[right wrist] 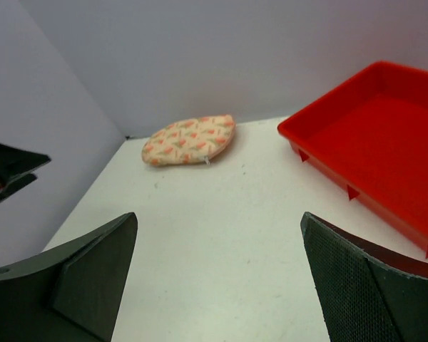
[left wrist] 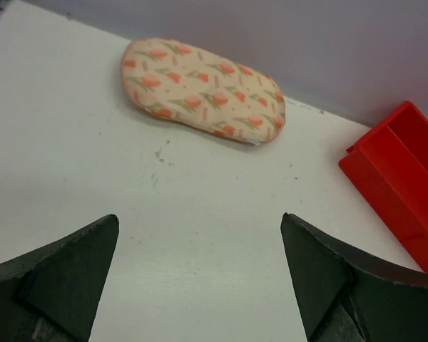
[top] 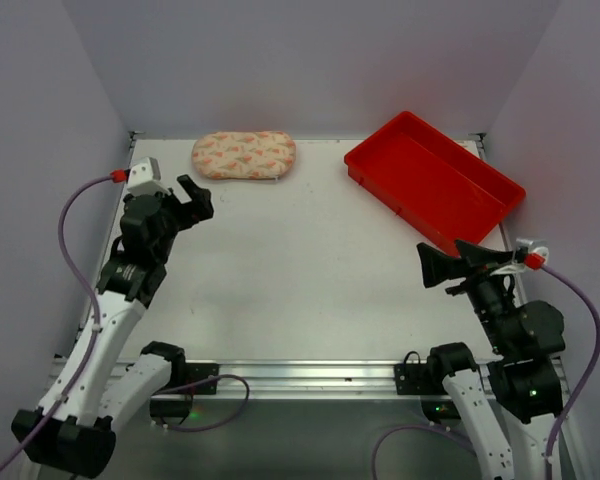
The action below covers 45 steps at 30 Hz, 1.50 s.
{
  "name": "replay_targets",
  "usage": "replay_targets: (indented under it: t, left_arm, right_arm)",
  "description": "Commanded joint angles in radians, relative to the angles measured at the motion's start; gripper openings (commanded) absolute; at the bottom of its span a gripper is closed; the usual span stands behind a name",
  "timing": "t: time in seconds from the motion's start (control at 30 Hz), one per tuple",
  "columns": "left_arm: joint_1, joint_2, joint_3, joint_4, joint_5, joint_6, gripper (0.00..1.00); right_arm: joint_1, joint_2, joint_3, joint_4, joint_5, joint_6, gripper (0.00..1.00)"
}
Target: Unzip the laundry bag and remove the bra
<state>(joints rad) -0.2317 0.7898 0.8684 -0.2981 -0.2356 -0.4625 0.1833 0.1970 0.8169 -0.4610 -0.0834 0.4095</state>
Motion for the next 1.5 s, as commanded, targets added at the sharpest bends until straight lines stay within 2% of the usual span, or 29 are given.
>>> replay_targets:
  t: [0.0,0.07,0.17,0.3,0.37,0.53,0.8,0.9,1.0,1.03,1.1,1.13,1.2,1.3,1.47]
  left_arm:
    - [-0.003,0.180,-0.026,0.196,0.082,-0.166,1.00]
    - [0.008,0.271,-0.025,0.353,0.116,-0.260,1.00]
    - [0.025,0.525,0.003,0.557,0.183,-0.390,1.00]
    - [0.034,0.787,0.072,0.805,0.223,-0.545,1.00]
    - [0.034,0.927,0.121,0.850,0.217,-0.626,1.00]
    - [0.032,1.123,0.168,1.037,0.142,-0.732,1.00]
    - [0.028,1.399,0.365,1.044,0.035,-0.768,0.99]
    - [0.023,1.477,0.438,1.048,0.025,-0.775,0.87]
    - [0.020,1.532,0.486,1.059,0.033,-0.774,0.61]
    - [0.020,1.542,0.492,1.068,0.042,-0.772,0.46]
    - [0.022,1.554,0.491,1.076,0.076,-0.759,0.29]
    - [0.025,1.551,0.488,1.076,0.093,-0.736,0.13]
    - [0.025,1.525,0.454,1.080,0.137,-0.700,0.00]
    - [0.023,1.445,0.365,1.079,0.235,-0.636,0.00]
    - [-0.012,1.277,0.135,1.084,0.515,-0.607,0.00]
  right_arm:
    - [0.001,0.058,-0.025,0.008,-0.108,0.092,0.99]
    - [0.001,0.076,-0.056,0.042,-0.136,0.115,0.99]
    - [0.002,0.096,-0.088,0.087,-0.197,0.120,0.99]
    - [0.002,0.125,-0.114,0.127,-0.246,0.126,0.99]
    - [0.002,0.134,-0.125,0.143,-0.260,0.124,0.99]
    - [0.001,0.157,-0.136,0.170,-0.320,0.098,0.99]
    - [0.002,0.160,-0.131,0.156,-0.312,0.072,0.99]
    - [0.002,0.160,-0.137,0.162,-0.319,0.071,0.99]
    - [0.002,0.165,-0.140,0.163,-0.332,0.075,0.99]
    - [0.002,0.170,-0.140,0.156,-0.334,0.075,0.99]
    - [0.002,0.182,-0.134,0.145,-0.342,0.074,0.99]
    - [0.002,0.185,-0.131,0.142,-0.352,0.074,0.99]
    - [0.002,0.188,-0.130,0.143,-0.368,0.071,0.99]
    - [0.002,0.183,-0.133,0.156,-0.403,0.068,0.99]
    - [0.004,0.191,-0.189,0.225,-0.415,0.075,0.99]
